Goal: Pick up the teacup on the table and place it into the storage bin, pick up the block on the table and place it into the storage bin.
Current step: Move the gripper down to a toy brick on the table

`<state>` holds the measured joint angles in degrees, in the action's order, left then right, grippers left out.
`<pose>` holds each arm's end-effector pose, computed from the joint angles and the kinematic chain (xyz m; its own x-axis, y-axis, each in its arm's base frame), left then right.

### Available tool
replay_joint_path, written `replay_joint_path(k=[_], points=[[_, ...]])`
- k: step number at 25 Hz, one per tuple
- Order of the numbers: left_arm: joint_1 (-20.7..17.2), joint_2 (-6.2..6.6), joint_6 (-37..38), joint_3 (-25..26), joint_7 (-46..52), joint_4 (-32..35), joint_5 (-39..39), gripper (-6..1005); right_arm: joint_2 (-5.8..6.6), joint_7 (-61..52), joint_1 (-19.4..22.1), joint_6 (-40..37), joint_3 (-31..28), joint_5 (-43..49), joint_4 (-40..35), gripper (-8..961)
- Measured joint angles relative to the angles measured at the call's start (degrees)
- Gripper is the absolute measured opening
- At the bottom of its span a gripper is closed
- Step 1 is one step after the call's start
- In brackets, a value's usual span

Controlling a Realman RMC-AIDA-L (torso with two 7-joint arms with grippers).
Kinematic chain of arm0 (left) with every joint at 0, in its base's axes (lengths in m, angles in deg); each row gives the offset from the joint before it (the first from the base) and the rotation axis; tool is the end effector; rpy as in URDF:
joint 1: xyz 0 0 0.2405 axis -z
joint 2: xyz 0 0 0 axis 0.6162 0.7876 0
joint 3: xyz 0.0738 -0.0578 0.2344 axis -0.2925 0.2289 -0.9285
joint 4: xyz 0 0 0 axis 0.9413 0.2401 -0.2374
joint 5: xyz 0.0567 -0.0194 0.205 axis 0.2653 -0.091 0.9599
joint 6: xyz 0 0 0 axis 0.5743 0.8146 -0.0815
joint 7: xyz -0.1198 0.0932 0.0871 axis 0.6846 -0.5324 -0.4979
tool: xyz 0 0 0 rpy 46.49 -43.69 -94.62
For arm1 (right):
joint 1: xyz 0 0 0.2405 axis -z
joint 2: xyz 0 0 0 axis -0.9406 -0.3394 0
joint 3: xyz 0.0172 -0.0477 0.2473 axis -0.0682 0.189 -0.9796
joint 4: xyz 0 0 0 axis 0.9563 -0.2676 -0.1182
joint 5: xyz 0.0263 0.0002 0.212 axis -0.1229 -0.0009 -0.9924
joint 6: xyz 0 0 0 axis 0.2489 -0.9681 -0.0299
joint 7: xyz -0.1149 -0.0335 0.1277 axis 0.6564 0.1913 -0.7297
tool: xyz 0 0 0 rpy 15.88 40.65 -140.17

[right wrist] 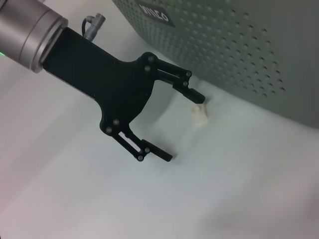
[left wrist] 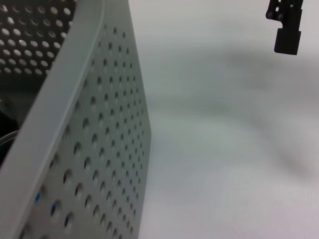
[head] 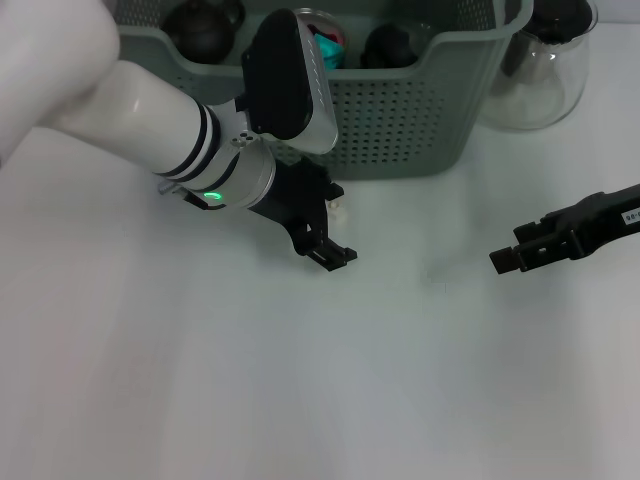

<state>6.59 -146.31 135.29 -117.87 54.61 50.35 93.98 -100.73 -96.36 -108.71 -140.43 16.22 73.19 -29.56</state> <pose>-0.1892 0.3872 -0.1354 0.9792 0.0851 -0.1842 0.0415 -0.9725 -0.2291 0.2615 0.3575 -0.0119 0.6865 -0.7266 -0.0280 -0.7264 -0.6836 -0.0709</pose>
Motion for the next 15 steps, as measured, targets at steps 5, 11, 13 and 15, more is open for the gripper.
replay_joint_path(k=[5, 11, 13, 15], points=[[0.0, -0.03, 0.4, -0.3, 0.0, 0.0, -0.2, 841, -0.01, 0.0, -0.1, 0.0, -0.1, 0.0, 0.0, 790], [0.1, -0.03, 2.5, -0.5, 0.0, 0.7, -0.4, 839, -0.01, 0.0, -0.1, 0.1, -0.2, 0.0, 0.1, 791], [0.2, 0.0, 3.4, -0.5, 0.0, 1.1, -0.4, 838, 0.0, 0.0, -0.1, 0.1, -0.3, 0.0, 0.1, 791], [0.1, 0.01, 4.5, -0.5, 0.0, 1.9, -0.2, 837, 0.04, 0.0, -0.1, 0.1, -0.3, 0.0, 0.1, 791]])
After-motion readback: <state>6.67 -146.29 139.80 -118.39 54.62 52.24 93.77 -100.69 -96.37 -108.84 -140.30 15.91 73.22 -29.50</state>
